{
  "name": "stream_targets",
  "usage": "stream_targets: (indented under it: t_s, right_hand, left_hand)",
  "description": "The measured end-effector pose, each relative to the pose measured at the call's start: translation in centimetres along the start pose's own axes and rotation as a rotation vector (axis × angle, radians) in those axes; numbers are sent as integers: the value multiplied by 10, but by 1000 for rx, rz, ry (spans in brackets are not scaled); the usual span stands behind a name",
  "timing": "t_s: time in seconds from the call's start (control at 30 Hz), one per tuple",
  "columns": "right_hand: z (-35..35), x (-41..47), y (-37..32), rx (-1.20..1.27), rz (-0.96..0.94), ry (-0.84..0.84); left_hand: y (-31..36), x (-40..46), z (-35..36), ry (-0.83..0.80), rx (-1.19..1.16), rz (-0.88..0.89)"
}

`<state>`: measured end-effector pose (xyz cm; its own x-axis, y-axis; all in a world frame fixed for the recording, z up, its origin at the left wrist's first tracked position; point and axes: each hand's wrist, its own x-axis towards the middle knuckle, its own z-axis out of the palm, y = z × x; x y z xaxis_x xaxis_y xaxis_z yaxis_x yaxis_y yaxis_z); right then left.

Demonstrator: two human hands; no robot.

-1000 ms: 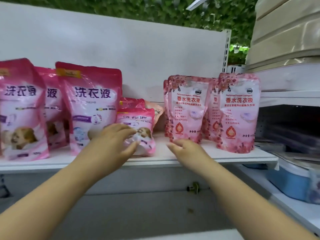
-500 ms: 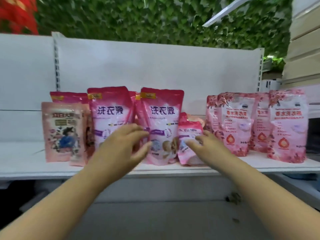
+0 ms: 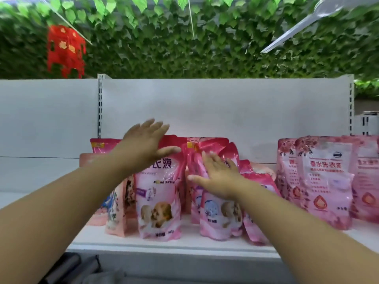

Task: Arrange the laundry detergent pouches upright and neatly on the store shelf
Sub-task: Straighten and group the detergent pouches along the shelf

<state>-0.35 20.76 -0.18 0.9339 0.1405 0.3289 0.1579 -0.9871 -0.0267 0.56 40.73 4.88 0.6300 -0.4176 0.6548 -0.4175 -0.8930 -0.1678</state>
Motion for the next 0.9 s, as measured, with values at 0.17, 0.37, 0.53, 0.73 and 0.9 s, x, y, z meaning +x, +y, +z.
stream_targets:
  t_s: [0.17, 0.37, 0.53, 0.73, 0.9]
  right_hand:
    - [9, 22, 10, 94, 15, -22]
    - [26, 30, 19, 184, 31, -24]
    - [29, 30, 23, 276, -3, 49]
    - [-8, 58, 59, 123, 38, 272]
    - [-32, 63, 78, 485, -39, 211]
  left_hand:
    - [10, 13, 27, -56, -136, -61]
    - [21, 39, 48, -26, -143, -152]
    - [32, 39, 50, 77, -203, -226]
    - [84, -14, 54, 362, -266, 95]
    - [122, -34, 89, -43, -532, -254]
